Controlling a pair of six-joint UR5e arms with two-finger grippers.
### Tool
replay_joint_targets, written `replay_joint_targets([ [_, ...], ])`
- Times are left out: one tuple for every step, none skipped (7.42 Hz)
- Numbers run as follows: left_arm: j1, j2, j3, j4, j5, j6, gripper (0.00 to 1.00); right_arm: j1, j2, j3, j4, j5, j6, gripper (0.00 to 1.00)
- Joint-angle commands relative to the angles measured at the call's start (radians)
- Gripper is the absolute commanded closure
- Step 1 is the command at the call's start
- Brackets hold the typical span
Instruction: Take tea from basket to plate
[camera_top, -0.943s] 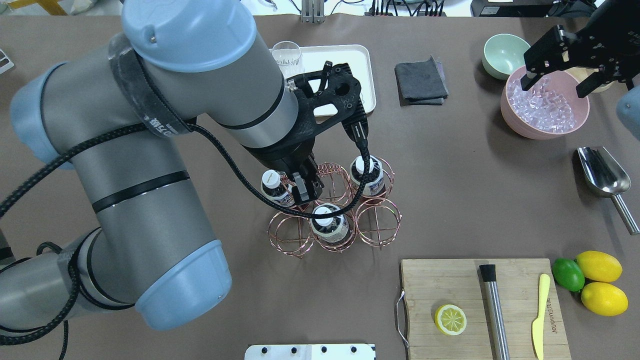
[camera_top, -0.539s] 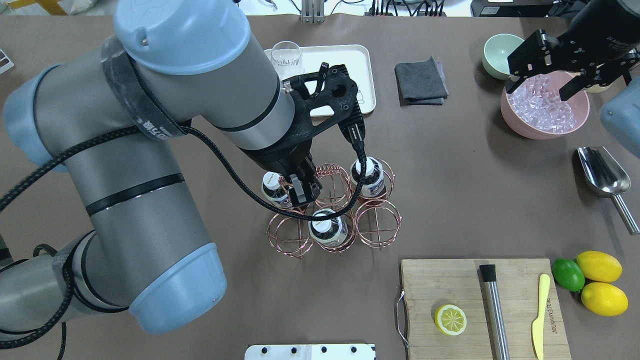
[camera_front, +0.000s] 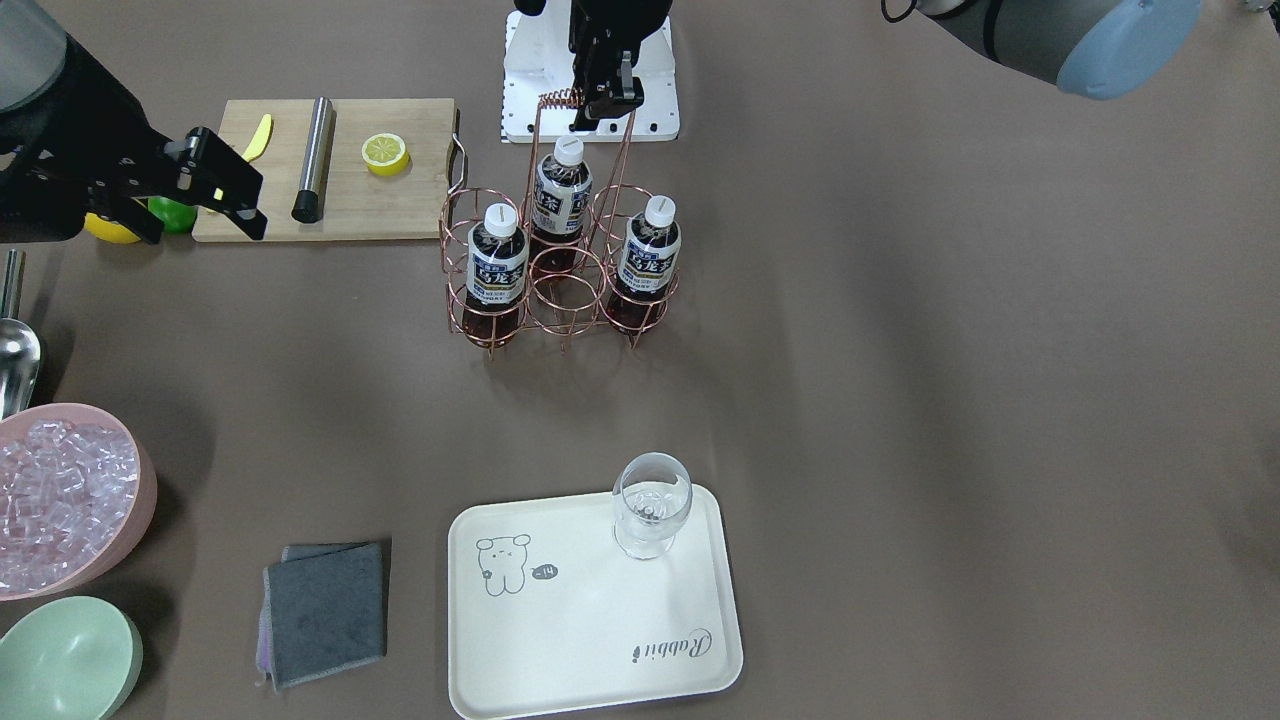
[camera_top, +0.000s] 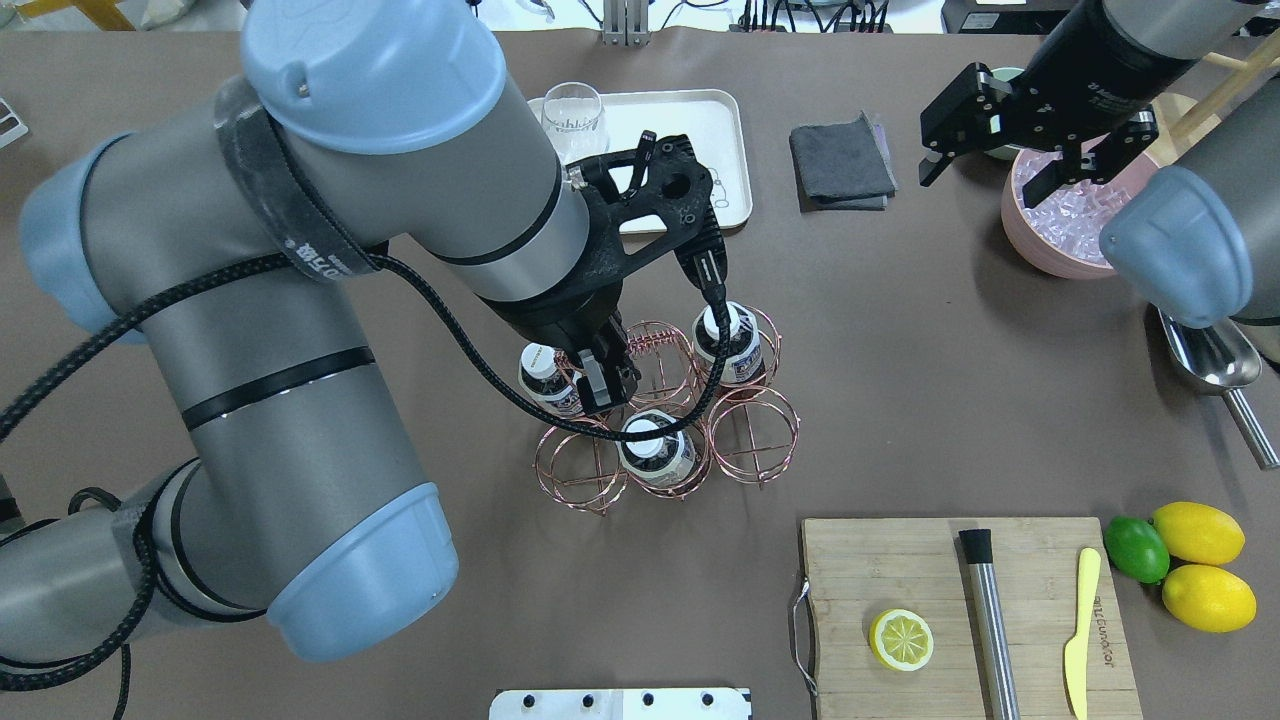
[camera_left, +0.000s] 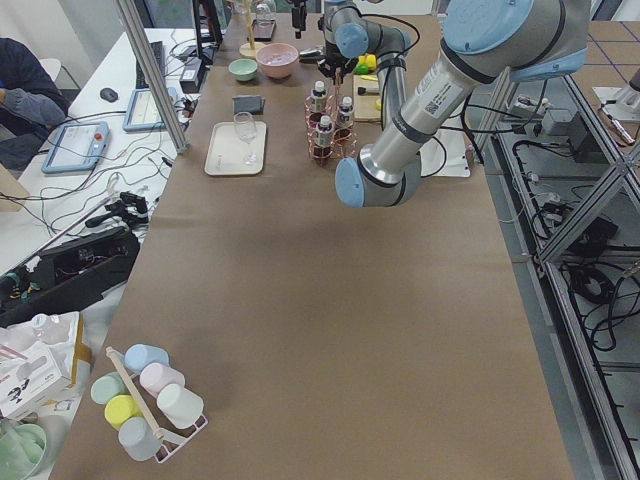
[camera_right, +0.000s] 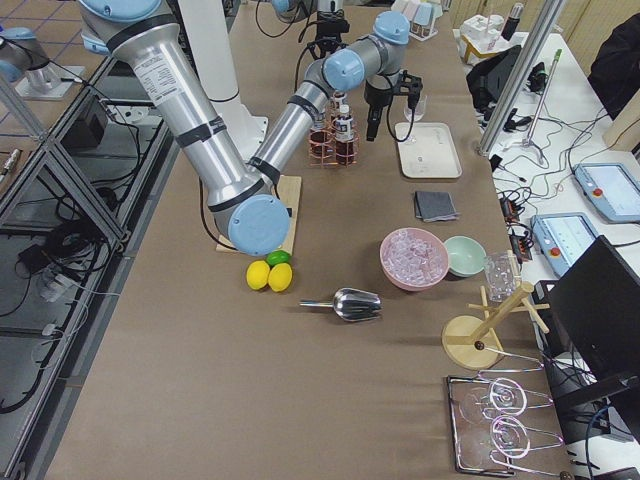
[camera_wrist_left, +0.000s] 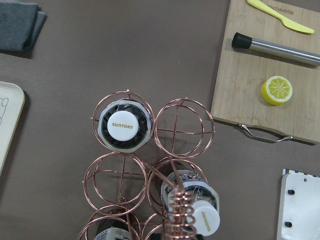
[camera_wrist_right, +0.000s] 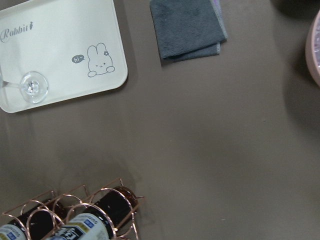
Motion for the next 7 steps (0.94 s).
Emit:
replay_joint_targets([
  [0.001,-0.003,0.005,0.000,0.001,-0.001,1.00,-0.058,0.105,-0.074,0.034,0.000,0.167,0.00],
  [0.001,-0.003,0.005,0.000,0.001,-0.001,1.00,-0.075,0.156,-0.121,0.027,0.000,0.207,0.00],
  [0.001,-0.003,0.005,0.000,-0.001,-0.001,1.00,-0.094,0.226,-0.175,-0.047,-0.002,0.209,0.00],
  [0.001,-0.003,0.005,0.000,0.001,-0.002,1.00,-0.107,0.291,-0.230,-0.104,-0.008,0.209,0.00],
  [-0.001,-0.004,0.005,0.000,0.001,-0.002,1.00,-0.136,0.325,-0.267,-0.138,-0.023,0.209,0.00],
  [-0.001,-0.004,0.005,0.000,-0.001,-0.002,1.00,-0.179,0.345,-0.293,-0.156,-0.061,0.211,0.00],
  [-0.001,-0.003,0.005,0.000,-0.001,-0.002,1.00,-0.207,0.380,-0.332,-0.179,-0.091,0.212,0.00],
])
